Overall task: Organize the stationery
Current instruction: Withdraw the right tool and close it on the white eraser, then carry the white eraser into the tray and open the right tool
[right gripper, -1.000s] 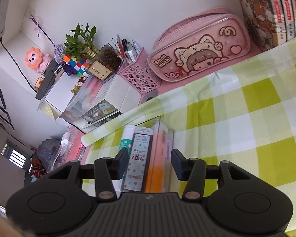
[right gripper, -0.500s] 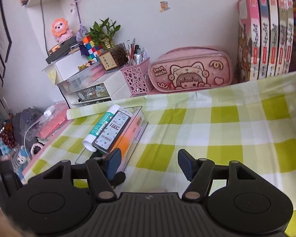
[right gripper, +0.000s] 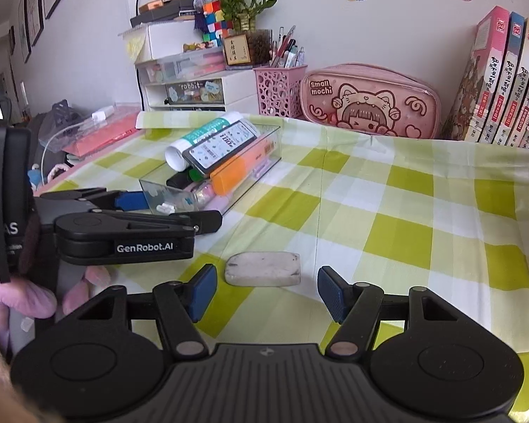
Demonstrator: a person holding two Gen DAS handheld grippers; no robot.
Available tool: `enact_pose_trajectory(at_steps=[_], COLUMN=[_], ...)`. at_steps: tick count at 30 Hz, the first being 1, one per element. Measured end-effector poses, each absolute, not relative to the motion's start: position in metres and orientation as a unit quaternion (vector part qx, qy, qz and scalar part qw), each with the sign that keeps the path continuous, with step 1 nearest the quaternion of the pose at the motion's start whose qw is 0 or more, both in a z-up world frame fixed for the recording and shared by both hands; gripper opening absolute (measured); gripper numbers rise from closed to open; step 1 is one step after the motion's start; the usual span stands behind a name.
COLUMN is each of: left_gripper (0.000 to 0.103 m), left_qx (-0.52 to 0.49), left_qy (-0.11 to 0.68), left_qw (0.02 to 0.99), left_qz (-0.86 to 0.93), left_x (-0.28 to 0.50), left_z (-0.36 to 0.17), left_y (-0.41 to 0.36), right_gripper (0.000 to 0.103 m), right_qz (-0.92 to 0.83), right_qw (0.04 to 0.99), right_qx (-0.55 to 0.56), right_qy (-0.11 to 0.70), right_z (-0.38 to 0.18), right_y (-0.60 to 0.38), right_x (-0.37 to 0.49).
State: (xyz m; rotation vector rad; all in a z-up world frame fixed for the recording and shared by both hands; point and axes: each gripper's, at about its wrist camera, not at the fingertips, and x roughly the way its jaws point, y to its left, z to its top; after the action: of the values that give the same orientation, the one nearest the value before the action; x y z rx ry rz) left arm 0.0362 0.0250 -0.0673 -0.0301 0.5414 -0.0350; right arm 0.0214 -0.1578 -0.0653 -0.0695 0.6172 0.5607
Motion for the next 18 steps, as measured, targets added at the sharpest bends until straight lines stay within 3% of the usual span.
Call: enact_pose_trajectory(at_steps=[4, 8, 18], left_gripper=[0.075, 0.075, 0.075], left_qx=[-0.015, -0.015, -0.017], left_qy=[0.265, 0.264, 0.264], left_qw=[0.964, 0.964, 0.964], left_qz=[-0.017, -0.018, -0.019], left_x=[0.0363, 0.0356, 0.0348], left_z=[-0.0678, -0.0685, -0.0686], left_y=[0.0252, 0.0255, 0.0261], right_gripper=[0.064, 0.054, 0.052], right_qz=[0.266, 0.260, 0.264], right_qw=[0.916, 0.919, 0.919], right_qx=[-0.050, -0.047, -0.033], right_qy=[0.295, 0.291, 0.291], right_z=[-0.0681, -0.0679, -0.0672], right_y=[-0.1515, -0.1511, -0.1544], right_x=[0.0215, 0.0222, 0.0228])
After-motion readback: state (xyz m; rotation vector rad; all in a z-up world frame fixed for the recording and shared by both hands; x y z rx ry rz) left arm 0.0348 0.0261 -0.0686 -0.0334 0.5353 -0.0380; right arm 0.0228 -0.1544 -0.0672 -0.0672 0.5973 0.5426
